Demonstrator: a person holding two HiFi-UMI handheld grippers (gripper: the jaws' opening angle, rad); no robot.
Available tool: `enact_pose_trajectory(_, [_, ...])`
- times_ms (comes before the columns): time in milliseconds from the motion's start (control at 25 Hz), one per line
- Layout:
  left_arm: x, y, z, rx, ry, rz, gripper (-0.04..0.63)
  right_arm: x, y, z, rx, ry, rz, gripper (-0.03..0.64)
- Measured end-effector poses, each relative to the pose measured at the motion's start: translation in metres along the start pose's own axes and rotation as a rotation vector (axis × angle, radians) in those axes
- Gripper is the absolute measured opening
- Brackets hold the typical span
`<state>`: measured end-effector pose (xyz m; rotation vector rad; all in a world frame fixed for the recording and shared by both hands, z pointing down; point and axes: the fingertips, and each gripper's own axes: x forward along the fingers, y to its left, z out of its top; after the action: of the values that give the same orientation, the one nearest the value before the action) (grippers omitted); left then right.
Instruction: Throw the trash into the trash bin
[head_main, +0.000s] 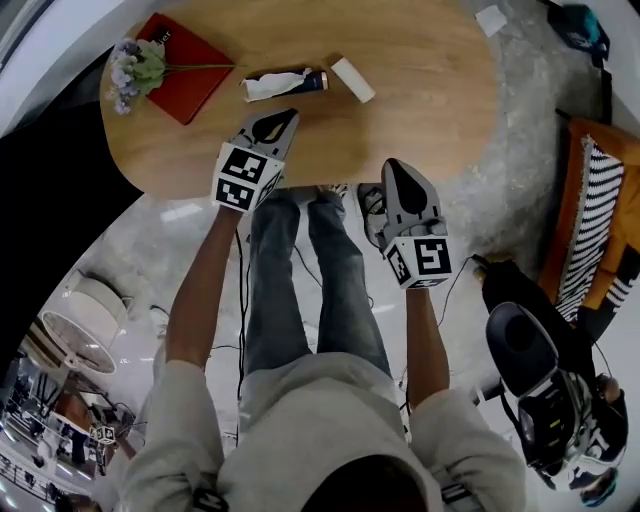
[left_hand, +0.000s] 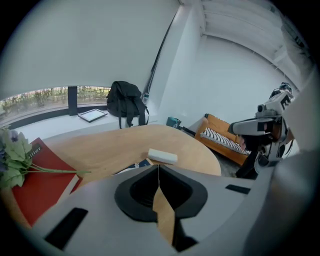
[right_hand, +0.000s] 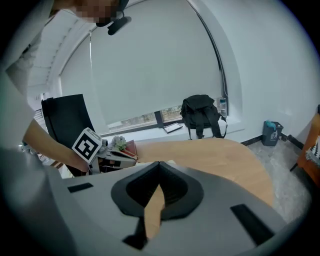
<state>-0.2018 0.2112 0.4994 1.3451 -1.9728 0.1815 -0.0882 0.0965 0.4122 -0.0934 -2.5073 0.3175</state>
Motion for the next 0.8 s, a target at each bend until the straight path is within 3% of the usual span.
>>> enact_pose_trajectory(320, [0.029,0.041,-0.011,0.078,0.090,-0.004,0.028,0.016,0.005,0.008,-0.007,0.016,0.014,0.029])
enact_pose_trajectory(360, [0.034,0.045,-0.012,0.088,0.108,-0.010,0.044,0.018,0.004,0.009,-0.003,0.018,0.011,0.029])
enact_pose_trajectory(440, [0.047,0.051,-0.016,0.103,0.160,-0.030,0.155,0.020,-0.001,0.008,0.003,0.020,0.002,0.029])
enact_pose_trajectory(480, [0.051,0.052,-0.018,0.112,0.189,-0.041,0.164,0.019,-0.003,0.007,0.006,0.020,-0.005,0.029])
enact_pose_trajectory(640, [0.055,0.051,-0.021,0.176,0.276,-0.080,0.163,0.008,-0.004,0.009,0.027,0.010,-0.026,0.029])
enact_pose_trajectory(800, [0.063,0.051,-0.032,0.196,0.342,-0.116,0.115,-0.001,-0.011,0.007,0.049,0.006,-0.049,0.029])
